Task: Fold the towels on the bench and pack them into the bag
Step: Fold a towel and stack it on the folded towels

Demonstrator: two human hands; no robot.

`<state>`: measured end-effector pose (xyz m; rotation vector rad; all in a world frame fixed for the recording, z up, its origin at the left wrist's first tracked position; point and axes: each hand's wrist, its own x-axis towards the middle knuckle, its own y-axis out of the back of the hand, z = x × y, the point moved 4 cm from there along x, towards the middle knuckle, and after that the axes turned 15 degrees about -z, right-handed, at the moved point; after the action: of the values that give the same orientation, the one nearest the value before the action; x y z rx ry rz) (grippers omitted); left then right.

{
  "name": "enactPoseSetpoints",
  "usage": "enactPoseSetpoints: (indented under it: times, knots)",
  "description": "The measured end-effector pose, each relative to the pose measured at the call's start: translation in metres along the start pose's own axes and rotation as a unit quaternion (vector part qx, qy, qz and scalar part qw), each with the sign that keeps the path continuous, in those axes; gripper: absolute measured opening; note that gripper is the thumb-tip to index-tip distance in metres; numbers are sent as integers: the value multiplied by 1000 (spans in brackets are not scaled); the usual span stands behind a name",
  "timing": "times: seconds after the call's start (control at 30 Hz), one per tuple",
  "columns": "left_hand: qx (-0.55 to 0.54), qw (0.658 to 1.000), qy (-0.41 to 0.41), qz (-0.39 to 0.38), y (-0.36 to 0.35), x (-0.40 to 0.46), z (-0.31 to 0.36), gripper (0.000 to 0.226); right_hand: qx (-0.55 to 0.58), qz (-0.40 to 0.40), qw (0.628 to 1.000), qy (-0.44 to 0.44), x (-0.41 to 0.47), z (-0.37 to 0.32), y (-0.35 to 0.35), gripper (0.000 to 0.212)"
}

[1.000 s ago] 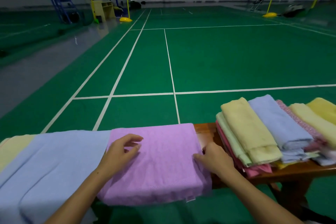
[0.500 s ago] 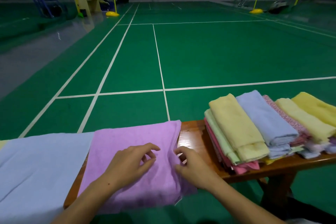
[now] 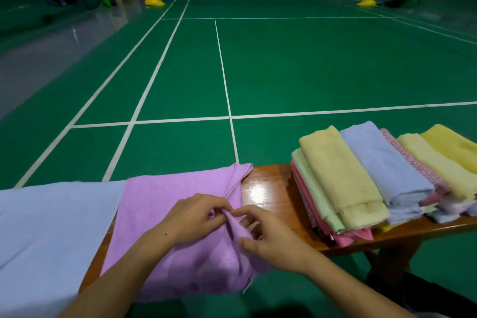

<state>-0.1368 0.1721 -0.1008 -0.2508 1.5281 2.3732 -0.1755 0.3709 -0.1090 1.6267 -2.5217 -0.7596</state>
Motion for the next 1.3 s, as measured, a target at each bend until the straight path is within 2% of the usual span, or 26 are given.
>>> enactPoseSetpoints:
  times: [0.13,0.2,0.3,0.5,0.7,0.83,1.0,1.17,1.3]
  knots:
    - [-69,997,4,39,8,-6,-4,17,36,-24,997,-59,-12,19,7,46]
    - [-100,993,-6,55,11,-9,-4,19,69,-39,995,-60,-19,24,7,36]
    - [-138,988,-34,66,13,-13,-1,10,64,-51,995,-50,-27,24,7,21]
    - [-205,973,-47,97,20,-17,1,16,31,-64,996,-48,-32,24,9,18]
    - [-335,933,-46,120,26,-23,2,15,-6,-54,998,-17,-23,17,19,13]
    - [-381,912,-57,139,31,-26,0,18,-30,-21,999,-7,-6,14,22,9]
    - [-432,887,-73,145,36,-33,0,15,-39,81,996,29,17,6,28,10]
    - [-454,874,-94,144,42,-42,0,9,49,154,985,55,45,4,27,9]
    - [-466,866,-104,151,45,-49,-3,10,145,141,975,90,63,-5,14,13]
